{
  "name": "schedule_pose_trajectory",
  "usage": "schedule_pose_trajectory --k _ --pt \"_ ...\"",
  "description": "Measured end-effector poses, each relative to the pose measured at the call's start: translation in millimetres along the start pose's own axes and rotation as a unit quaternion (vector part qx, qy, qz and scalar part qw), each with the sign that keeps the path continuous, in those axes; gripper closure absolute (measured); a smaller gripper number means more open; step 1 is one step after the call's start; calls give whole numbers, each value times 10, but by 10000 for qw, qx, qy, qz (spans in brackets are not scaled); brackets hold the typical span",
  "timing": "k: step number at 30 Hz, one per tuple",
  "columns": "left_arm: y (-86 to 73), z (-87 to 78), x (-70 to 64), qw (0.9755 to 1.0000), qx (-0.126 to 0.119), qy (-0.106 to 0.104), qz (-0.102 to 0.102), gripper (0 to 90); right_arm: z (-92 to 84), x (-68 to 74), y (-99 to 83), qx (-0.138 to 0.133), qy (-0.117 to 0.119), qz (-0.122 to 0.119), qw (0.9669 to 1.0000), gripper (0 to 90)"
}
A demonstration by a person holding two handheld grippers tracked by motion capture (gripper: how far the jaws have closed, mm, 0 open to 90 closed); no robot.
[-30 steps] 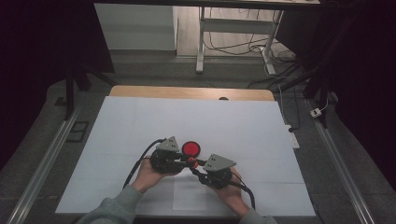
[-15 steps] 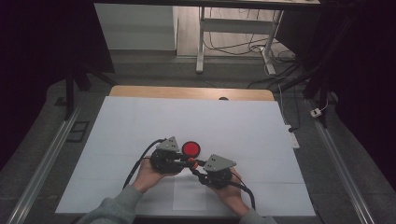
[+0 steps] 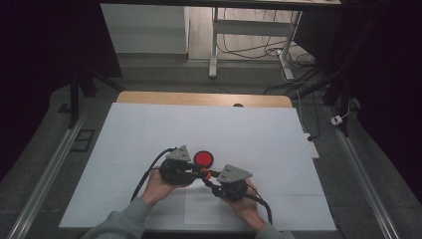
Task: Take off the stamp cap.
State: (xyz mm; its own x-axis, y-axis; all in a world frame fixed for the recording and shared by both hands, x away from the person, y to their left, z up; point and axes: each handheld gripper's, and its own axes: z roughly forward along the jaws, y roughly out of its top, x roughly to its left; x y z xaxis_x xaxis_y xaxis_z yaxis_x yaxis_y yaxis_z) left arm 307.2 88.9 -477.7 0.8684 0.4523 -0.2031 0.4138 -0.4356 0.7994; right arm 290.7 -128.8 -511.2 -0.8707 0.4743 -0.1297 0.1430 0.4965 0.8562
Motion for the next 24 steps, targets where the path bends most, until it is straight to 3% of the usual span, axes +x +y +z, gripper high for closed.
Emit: schedule_pose_trajectory --k 24 --pt "-21 13 -37 9997 -188 147 7 727 1 -19 -18 31 -24 126 9999 648"
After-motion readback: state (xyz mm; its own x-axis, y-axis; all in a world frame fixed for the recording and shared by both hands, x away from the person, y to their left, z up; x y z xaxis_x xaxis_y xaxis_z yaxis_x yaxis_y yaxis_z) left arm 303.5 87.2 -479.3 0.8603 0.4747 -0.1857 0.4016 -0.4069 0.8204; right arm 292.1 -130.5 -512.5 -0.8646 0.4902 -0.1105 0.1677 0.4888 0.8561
